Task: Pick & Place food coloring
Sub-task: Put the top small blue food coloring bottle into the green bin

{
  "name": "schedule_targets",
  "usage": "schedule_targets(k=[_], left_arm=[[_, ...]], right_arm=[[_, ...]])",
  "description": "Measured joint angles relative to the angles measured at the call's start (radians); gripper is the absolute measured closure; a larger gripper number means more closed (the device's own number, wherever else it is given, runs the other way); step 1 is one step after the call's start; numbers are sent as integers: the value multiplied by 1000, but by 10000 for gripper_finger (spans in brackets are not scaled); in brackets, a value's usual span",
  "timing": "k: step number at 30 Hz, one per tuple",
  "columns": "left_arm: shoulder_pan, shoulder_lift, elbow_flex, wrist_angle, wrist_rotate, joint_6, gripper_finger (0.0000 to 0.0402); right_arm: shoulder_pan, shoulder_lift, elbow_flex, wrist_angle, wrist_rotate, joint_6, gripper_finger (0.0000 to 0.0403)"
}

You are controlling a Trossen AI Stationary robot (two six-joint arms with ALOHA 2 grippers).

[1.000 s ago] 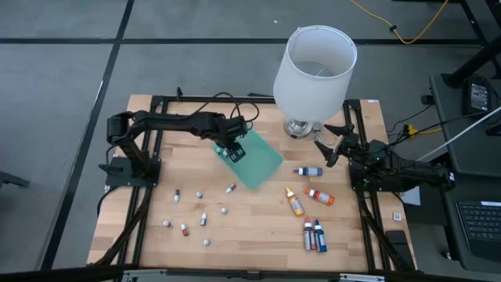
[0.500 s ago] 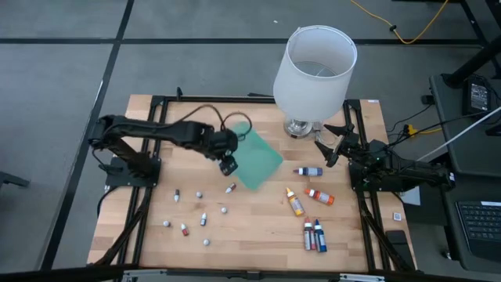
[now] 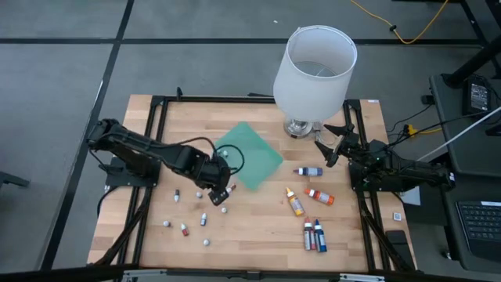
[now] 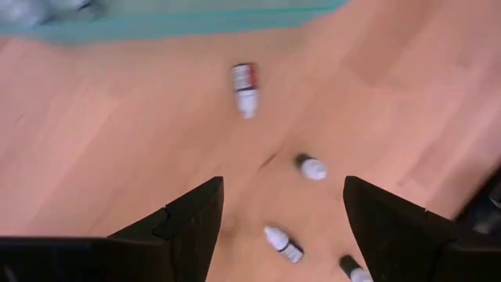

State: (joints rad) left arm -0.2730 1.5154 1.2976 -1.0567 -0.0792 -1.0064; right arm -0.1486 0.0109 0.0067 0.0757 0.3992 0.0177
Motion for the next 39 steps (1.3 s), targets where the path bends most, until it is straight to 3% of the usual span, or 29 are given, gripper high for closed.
schedule_targets(k=[11, 39], left_arm=[[-146, 32, 0, -130, -155, -186, 146], [-170, 82, -280, 50, -76, -151, 146]], right_arm=[[0, 0, 0, 0, 0, 0, 6], [0, 0, 0, 0, 0, 0, 6]])
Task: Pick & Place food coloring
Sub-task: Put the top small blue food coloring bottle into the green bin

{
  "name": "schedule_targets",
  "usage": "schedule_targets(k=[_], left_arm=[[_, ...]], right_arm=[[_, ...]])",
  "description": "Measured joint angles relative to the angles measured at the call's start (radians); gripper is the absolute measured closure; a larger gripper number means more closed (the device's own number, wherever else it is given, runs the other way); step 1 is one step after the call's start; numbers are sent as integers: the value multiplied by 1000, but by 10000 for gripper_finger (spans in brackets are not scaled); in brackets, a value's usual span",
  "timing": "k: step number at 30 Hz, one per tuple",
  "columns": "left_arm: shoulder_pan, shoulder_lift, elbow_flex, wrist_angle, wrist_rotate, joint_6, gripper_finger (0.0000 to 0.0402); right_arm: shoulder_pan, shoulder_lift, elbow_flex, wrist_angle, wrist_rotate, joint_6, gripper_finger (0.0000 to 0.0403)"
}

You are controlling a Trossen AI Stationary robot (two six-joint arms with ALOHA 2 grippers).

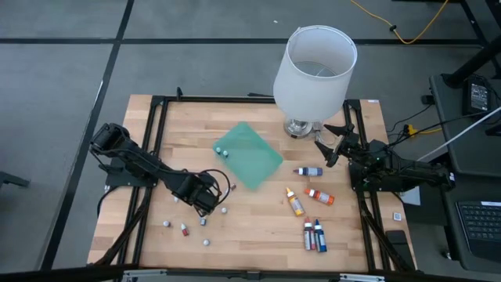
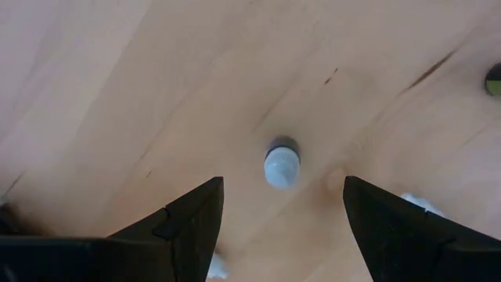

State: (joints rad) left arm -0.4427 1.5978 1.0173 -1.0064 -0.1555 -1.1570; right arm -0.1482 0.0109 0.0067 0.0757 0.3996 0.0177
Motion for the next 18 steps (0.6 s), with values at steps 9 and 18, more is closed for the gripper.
schedule_targets(k=[9, 18], left_arm=[[21, 9, -63, 85, 16, 28, 146], [29, 34, -81, 120, 52, 72, 148]], right_arm=[[0, 0, 0, 0, 0, 0, 6], [0, 0, 0, 0, 0, 0, 6]])
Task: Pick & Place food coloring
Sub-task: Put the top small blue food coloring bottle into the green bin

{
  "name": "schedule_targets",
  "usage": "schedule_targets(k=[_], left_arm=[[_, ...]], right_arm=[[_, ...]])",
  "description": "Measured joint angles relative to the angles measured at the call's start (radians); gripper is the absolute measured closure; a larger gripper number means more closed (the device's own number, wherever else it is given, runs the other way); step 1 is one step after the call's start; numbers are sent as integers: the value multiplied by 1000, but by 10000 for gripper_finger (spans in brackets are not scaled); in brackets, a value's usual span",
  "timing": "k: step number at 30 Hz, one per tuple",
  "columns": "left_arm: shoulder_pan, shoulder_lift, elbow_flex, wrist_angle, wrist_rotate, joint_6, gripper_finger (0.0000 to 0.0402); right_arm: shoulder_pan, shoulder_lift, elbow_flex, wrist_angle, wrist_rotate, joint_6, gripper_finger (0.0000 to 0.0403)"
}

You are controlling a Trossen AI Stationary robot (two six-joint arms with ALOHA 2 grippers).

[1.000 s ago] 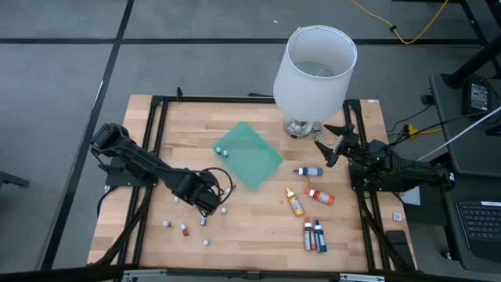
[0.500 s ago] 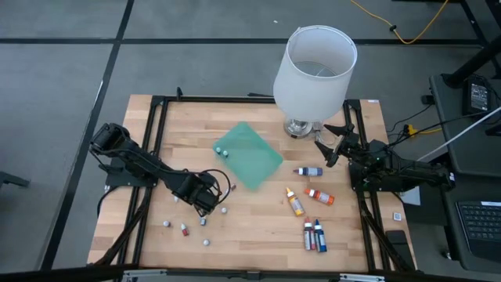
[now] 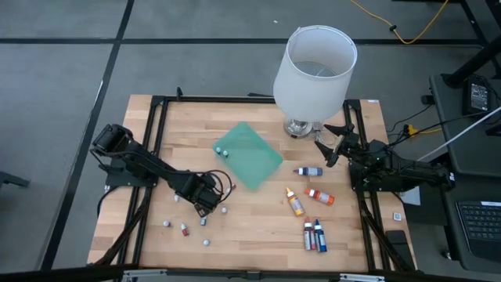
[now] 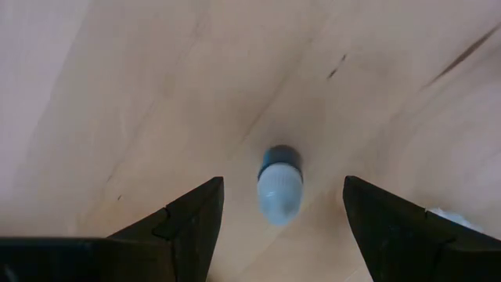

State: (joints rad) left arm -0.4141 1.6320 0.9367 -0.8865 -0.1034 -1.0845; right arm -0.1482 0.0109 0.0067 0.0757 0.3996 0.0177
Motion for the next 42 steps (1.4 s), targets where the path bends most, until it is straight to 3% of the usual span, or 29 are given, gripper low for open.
schedule_targets(k=[5, 24, 37, 42], left_arm=[[13, 0, 0, 1, 1, 33, 172], [19, -1, 1, 3, 19, 52, 335], [46, -19, 55, -26, 9, 94, 337], [82, -35, 133, -138, -26, 132, 337]], right_arm=[[0, 0, 0, 0, 0, 0, 6], [0, 0, 0, 0, 0, 0, 6], [0, 0, 0, 0, 0, 0, 6], [0, 0, 0, 0, 0, 0, 6]])
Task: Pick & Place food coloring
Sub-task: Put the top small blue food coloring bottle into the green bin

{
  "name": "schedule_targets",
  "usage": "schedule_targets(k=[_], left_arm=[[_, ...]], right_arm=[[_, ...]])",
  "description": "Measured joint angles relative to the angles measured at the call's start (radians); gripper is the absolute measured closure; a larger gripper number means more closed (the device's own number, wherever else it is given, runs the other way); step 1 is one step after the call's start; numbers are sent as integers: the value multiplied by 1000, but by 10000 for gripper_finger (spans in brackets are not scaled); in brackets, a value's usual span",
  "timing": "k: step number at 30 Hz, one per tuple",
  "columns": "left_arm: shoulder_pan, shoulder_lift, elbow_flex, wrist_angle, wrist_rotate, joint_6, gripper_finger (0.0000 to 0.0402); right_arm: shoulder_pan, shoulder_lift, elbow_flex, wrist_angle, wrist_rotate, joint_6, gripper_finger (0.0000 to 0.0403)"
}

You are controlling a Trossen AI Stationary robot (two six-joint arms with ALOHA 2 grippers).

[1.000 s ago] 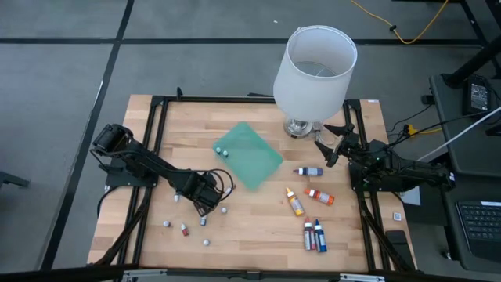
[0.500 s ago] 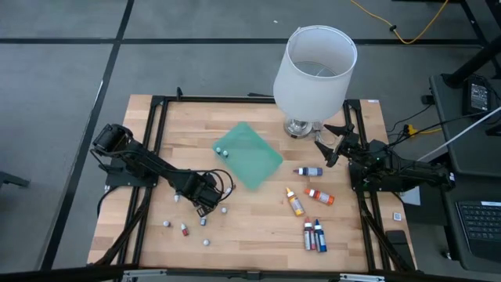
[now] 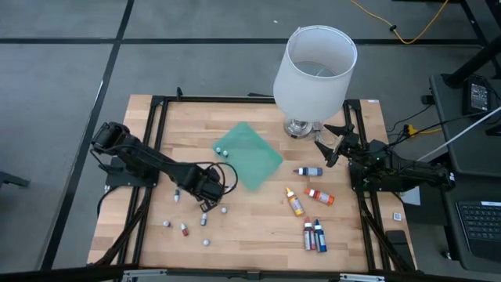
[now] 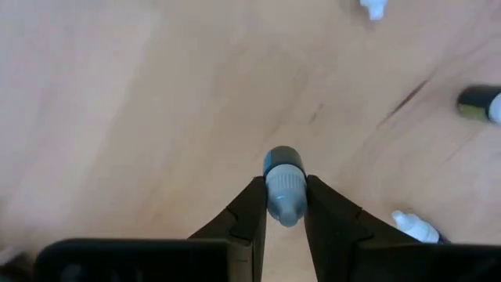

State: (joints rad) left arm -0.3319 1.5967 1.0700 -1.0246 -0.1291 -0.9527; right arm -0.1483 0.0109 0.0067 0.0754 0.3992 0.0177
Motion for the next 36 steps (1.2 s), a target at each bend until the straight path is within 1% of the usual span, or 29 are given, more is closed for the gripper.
schedule_targets(k=[5, 9, 13, 17, 26, 32, 36], left_arm=[[51, -1, 99, -121, -22, 61, 337], [108, -1, 183, -174, -59, 110, 337], [179, 17, 263, -199, -64, 176, 337], [246, 69, 350, -216, -69, 251, 337], [361, 245, 541, -209, -72, 399, 336], [404, 341, 562, -181, -60, 497, 336], [419, 379, 562, -174, -60, 582, 336]], right_arm=[[0, 0, 0, 0, 0, 0, 6], [0, 0, 0, 0, 0, 0, 6], [0, 0, 0, 0, 0, 0, 6], [0, 0, 0, 0, 0, 0, 6], [0, 0, 0, 0, 0, 0, 6], [0, 0, 0, 0, 0, 0, 6], [0, 0, 0, 0, 0, 0, 6]])
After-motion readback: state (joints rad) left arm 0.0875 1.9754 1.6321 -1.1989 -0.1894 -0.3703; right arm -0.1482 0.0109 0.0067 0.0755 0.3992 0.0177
